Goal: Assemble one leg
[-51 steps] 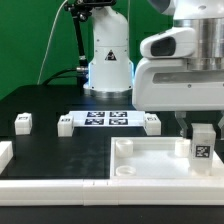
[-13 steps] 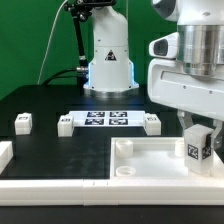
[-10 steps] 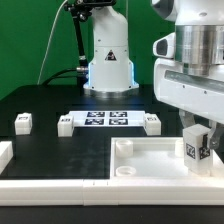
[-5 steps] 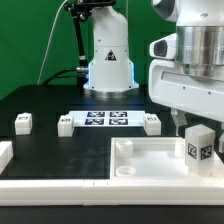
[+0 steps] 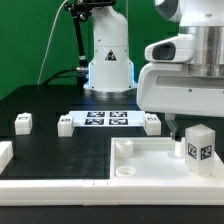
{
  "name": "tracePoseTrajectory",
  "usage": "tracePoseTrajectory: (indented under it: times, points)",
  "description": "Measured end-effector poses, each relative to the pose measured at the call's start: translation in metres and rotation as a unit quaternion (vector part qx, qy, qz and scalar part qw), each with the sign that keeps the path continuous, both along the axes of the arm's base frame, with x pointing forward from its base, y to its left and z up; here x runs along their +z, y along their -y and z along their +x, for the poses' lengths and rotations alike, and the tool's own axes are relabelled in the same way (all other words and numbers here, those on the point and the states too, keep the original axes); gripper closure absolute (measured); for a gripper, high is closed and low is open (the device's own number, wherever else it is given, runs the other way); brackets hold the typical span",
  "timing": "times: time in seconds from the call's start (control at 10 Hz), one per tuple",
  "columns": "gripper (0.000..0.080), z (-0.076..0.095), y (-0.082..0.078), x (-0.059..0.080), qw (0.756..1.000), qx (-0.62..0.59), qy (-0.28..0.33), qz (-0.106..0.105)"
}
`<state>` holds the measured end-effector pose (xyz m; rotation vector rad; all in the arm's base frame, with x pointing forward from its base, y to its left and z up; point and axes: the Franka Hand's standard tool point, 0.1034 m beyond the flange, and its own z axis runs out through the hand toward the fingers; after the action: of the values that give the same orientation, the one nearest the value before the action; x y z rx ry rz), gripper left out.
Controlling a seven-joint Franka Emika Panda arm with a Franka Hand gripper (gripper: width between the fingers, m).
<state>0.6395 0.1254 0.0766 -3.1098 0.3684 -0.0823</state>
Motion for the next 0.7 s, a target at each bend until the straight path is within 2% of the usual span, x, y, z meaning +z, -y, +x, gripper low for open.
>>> tracePoseTrajectory:
  times: [0.3,0.6,0.7]
  points:
    - [0.015,0.0037,0.0013,0.0025,0.983,0.181,0.003,-0.014]
    - [0.015,0.0046,0.0032,0.0028,0.97,0.242,0.004,-0.018]
    - [0.03,0.0045,0.0032,0.0026,0.97,0.241,0.004,-0.018]
